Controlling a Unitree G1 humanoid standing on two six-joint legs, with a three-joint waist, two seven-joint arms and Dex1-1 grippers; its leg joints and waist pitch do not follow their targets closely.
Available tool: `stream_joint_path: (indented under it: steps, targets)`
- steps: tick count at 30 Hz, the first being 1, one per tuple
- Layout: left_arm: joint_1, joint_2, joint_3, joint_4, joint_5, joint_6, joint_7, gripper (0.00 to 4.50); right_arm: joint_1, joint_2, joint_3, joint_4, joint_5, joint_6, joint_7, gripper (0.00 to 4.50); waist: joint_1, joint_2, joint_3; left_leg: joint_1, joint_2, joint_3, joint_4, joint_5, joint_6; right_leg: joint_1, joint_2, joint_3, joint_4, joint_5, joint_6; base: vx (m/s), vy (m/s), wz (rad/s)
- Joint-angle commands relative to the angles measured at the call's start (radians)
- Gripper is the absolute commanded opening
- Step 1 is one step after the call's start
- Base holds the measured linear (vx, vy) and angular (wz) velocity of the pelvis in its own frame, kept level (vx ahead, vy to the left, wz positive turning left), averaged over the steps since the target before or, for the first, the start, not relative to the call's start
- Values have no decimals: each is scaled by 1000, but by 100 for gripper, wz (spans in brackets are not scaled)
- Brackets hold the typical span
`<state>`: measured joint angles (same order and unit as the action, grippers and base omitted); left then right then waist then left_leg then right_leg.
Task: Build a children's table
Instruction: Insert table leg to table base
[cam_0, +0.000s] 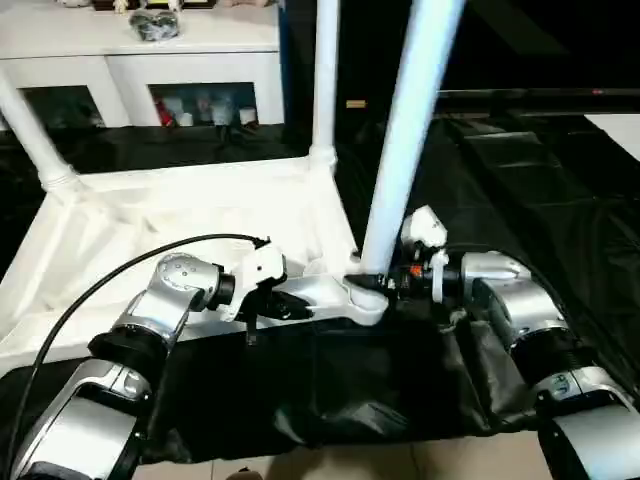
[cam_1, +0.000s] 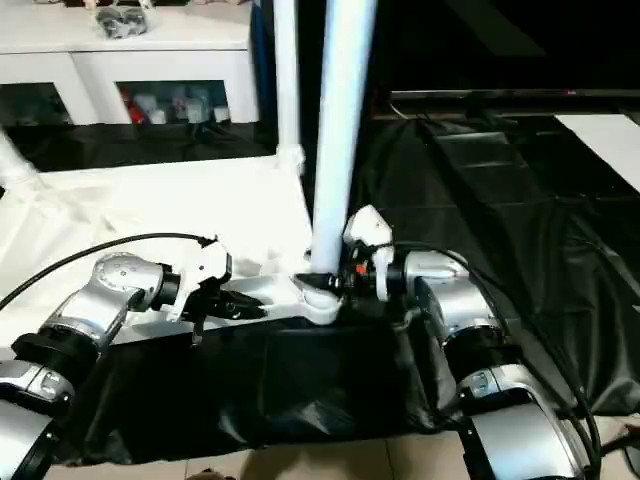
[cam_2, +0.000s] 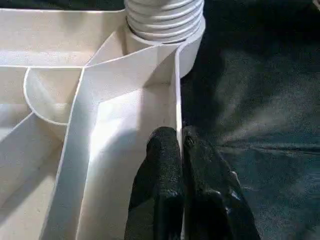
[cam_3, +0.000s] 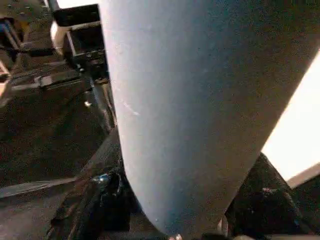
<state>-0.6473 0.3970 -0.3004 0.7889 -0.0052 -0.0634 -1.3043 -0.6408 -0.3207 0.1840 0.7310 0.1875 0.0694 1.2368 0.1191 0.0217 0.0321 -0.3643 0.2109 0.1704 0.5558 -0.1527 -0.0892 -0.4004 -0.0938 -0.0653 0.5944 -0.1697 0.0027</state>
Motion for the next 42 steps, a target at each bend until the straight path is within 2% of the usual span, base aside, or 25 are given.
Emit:
stream_joint_path:
  steps: [1,7,14,15,16,17,18,20,21,22,25,26,29,30,31,32,33,35,36,37,38,39,40,41,42]
  targets:
    - [-5,12,-17,4,28,4,1,0,25,-3,61,43,-39,30,37,196,2,0,-47,13,19,3,-69,-396,10,37,-45,32,-79,-363,-201,0,0,0]
    - [-6,11,-13,6,33,-1,10,0,4,22,20,98,-45,0,-25,196,-1,-2,-45,11,19,1,-71,-408,2,34,-46,31,-81,-394,-193,0,0,0]
    - [-9,5,-7,3,33,4,28,0,65,50,-78,87,42,26,-86,196,-3,1,-41,17,18,-3,-73,-456,-3,27,-49,31,-95,-496,-160,0,0,0]
    - [-8,4,-6,5,32,3,31,0,81,55,-94,81,55,23,-100,196,-2,6,-42,16,18,-4,-74,-454,-6,27,-49,31,-94,-492,-160,0,0,0]
    - [-8,3,-6,5,32,3,33,0,91,57,-101,79,60,19,-107,196,-2,4,-41,17,18,-4,-75,-457,-5,26,-49,31,-97,-492,-158,0,0,0]
    - [-7,-1,-2,5,30,5,42,0,122,64,-118,68,70,-1,-130,196,-3,2,-42,17,18,-4,-74,-460,-5,26,-49,31,-95,-486,-160,0,0,0]
    - [-8,-2,0,5,29,6,45,0,131,68,-124,65,71,-8,-138,196,0,17,-42,18,18,-5,-75,-461,-8,24,-49,32,-94,-478,-162,0,0,0]
    - [-10,-4,0,10,30,6,48,0,159,80,-138,51,73,-29,-163,196,-2,7,-42,15,17,-4,-76,-461,-7,27,-47,31,-95,-468,-163,0,0,0]
    - [-10,-5,0,10,30,6,49,0,163,83,-141,50,73,-34,-169,196,-2,8,-42,16,17,-3,-75,-463,-6,25,-47,31,-95,-470,-164,0,0,0]
    - [-11,-6,1,12,30,6,51,0,178,91,-150,46,73,-51,-193,196,-4,17,-41,17,18,-4,-76,-479,-10,23,-47,31,-98,-473,-164,0,0,0]
    - [-13,-12,3,15,30,9,62,0,213,110,-163,29,57,-110,-265,196,-7,15,-39,18,15,-7,-77,-495,-11,23,-49,29,-103,-518,-149,0,0,0]
    - [-15,-15,3,16,30,10,66,0,230,115,-161,12,43,-133,-294,196,-9,18,-37,20,14,-8,-77,-504,-12,20,-50,29,-105,-545,-141,0,0,0]
    - [-17,-19,2,20,33,10,71,0,253,115,-143,-22,-1,-176,-346,196,-11,16,-34,22,13,-11,-78,-525,-14,15,-50,28,-113,-596,-117,0,0,0]
    - [-17,-19,-1,21,36,8,72,0,261,107,-124,-51,-41,-185,-386,196,-14,13,-31,20,10,-14,-79,-534,-17,15,-50,25,-117,-636,-98,0,0,0]
    - [-17,-19,-2,21,36,7,72,0,264,103,-114,-64,-54,-185,-392,196,-15,15,-30,22,8,-16,-80,-539,-20,15,-50,24,-121,-663,-81,0,0,0]
    - [-17,-19,-2,21,38,7,71,0,268,94,-95,-86,-78,-182,-394,196,-20,13,-30,23,8,-18,-81,-550,-19,15,-50,21,-125,-680,-71,0,0,0]
    - [-17,-19,-3,19,39,6,70,0,269,90,-85,-92,-85,-175,-387,196,-20,15,-30,23,9,-19,-82,-552,-20,16,-50,20,-125,-679,-68,0,0,0]
    - [-14,-17,-4,16,41,4,68,0,265,76,-46,-106,-111,-150,-362,196,-23,16,-32,21,10,-21,-86,-552,-16,19,-48,20,-125,-644,-74,0,0,0]
    - [-12,-16,-5,12,42,5,67,0,263,70,-30,-112,-117,-135,-351,196,-26,2,-31,21,11,-18,-86,-555,-11,16,-45,20,-127,-629,-80,0,0,0]
    - [-12,-16,-5,11,42,5,67,0,263,69,-26,-115,-118,-132,-349,196,-24,11,-32,21,12,-19,-87,-552,-10,16,-47,24,-122,-609,-90,0,0,0]
    - [-11,-15,-4,10,42,5,67,0,262,67,-21,-118,-115,-121,-341,196,-26,12,-34,21,13,-17,-88,-553,-9,17,-47,26,-120,-584,-99,0,0,0]
    - [-10,-15,-4,10,43,4,67,0,258,63,-8,-121,-114,-109,-321,196,-27,2,-34,19,14,-16,-88,-548,-6,18,-46,26,-120,-570,-104,0,0,0]
    - [-10,-15,-4,10,43,4,67,0,258,63,-8,-121,-114,-109,-321,196,-24,6,-35,19,15,-15,-89,-539,-6,19,-47,29,-116,-543,-113,0,0,0]
    - [-10,-14,-4,10,44,3,67,0,255,62,-4,-120,-111,-95,-308,196,-24,1,-35,19,15,-13,-88,-537,-4,18,-46,29,-116,-535,-116,0,0,0]
    - [-10,-14,-4,10,44,3,67,0,254,61,-1,-122,-105,-84,-297,196,-22,0,-36,19,15,-12,-87,-526,-2,20,-47,31,-112,-517,-124,0,0,0]
